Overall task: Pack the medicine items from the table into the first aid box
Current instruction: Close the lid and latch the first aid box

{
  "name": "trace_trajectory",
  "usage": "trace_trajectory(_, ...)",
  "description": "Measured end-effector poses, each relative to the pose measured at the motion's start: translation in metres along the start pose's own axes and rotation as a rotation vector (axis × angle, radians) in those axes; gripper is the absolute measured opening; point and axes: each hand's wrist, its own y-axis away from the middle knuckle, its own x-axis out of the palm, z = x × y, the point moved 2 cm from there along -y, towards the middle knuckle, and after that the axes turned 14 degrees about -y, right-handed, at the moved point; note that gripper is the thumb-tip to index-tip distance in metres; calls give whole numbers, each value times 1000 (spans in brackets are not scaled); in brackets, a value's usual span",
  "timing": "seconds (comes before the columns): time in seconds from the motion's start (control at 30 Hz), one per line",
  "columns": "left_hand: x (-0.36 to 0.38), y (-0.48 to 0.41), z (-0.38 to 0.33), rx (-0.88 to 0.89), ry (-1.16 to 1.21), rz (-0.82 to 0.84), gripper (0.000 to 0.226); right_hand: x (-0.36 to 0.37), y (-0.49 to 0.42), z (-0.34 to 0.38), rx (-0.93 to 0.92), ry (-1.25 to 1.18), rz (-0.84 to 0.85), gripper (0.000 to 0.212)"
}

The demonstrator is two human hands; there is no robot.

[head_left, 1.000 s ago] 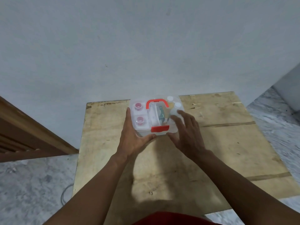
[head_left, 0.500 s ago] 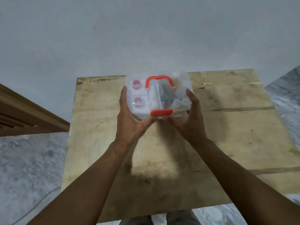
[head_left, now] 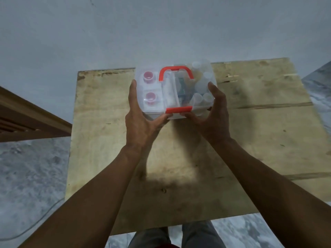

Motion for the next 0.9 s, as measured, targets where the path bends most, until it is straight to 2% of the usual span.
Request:
trace_trajectory(0.27, -2, -3, -5, 24, -7, 29, 104, -3, -5, 9, 45, -40, -17, 93)
trace_trajectory(0.37, -7, -9, -17, 38, -19, 7, 106, -12, -18, 19, 79, -155, -44, 88)
trace_trajectory(0.47, -5, -7, -11, -12, 1, 26, 118, -11, -20, 23, 211, -254, 8, 103)
trace_trajectory(0.57, -5, 3, -4, -47, 1, 35, 114, -10, -13, 18, 183, -308, 17, 78)
trace_trajectory(0.77, -9, -5, -8, -28, -61, 6, 110, -10, -15, 20, 197, -283, 1, 55)
trace_trajectory(0.8, -10, -6, -7, -28, -67, 4, 108, -10, -16, 22, 214, -286, 20, 56)
trace_trajectory(0.87, -11, -12, -8, -29, -81, -4, 108, -10, -21, 25, 265, -325, 76, 73)
trace_trajectory(0.9, -12, -15, -9, -27, -85, -10, 107, -9, -24, 25, 263, -337, 78, 71)
